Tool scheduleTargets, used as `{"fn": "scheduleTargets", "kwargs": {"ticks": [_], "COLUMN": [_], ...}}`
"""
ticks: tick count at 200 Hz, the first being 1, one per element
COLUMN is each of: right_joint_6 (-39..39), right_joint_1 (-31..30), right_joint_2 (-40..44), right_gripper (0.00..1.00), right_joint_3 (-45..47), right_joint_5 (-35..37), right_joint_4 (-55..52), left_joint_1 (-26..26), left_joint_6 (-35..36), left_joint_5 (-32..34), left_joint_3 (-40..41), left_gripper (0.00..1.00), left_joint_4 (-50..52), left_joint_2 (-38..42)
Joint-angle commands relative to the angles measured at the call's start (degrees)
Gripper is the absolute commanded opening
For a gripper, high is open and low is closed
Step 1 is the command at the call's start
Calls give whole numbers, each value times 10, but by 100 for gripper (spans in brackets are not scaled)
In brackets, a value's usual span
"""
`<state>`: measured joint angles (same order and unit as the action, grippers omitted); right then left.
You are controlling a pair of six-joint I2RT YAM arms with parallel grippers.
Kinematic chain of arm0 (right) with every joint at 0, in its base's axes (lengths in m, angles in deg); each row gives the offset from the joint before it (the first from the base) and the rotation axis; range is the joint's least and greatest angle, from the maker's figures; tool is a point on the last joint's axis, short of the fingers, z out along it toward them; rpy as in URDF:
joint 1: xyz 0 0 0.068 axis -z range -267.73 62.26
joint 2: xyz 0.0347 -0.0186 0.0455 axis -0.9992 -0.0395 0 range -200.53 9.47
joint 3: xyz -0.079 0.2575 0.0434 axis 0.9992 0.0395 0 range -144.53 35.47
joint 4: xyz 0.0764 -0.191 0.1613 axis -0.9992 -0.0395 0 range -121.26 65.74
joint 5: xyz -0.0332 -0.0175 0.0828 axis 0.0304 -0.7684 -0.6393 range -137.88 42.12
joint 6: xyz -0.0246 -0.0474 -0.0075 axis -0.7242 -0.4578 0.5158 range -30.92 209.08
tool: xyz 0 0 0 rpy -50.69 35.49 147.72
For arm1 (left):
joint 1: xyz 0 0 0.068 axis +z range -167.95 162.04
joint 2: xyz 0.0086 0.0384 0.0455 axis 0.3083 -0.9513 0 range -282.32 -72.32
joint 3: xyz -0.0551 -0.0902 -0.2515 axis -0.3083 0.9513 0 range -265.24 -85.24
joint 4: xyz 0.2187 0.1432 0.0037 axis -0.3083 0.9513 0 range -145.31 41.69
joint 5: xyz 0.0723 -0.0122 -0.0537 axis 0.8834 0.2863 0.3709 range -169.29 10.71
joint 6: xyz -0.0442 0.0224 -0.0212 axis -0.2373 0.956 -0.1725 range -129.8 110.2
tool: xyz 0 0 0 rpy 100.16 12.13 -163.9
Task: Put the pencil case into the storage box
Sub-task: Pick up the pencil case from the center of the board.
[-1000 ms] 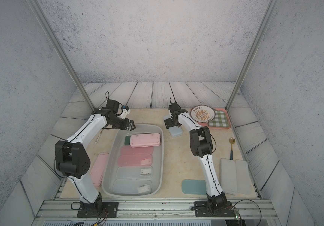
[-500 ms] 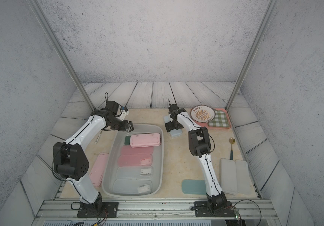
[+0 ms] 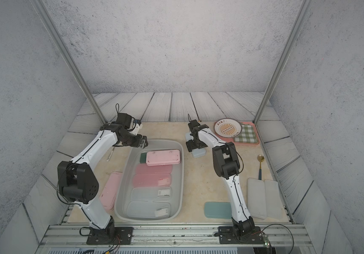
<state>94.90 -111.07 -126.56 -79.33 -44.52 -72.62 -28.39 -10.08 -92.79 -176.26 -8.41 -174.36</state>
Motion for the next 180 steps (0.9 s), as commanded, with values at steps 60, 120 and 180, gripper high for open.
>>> {"fn": "scheduleTargets", "kwargs": {"ticks": [60,120,180], "right_joint_6": [8,-41,-100], "right_joint_1": [4,-17,-151], "right_joint_2": [213,302,280], "right_gripper": [84,84,84], "right_joint_3": [101,121,94], "right_joint_5": [-85,-170,-171], "right_joint_4": [-22,-90,-76], "left_joint_1": [33,88,178], "left_joint_6": [14,12,26], "left_joint_5": [15,-7,24], "left_joint_3": [-15,-21,12], "left_gripper": [89,89,91], "left_joint_4": [14,29,28], "left_joint_2": [24,58,87]}}
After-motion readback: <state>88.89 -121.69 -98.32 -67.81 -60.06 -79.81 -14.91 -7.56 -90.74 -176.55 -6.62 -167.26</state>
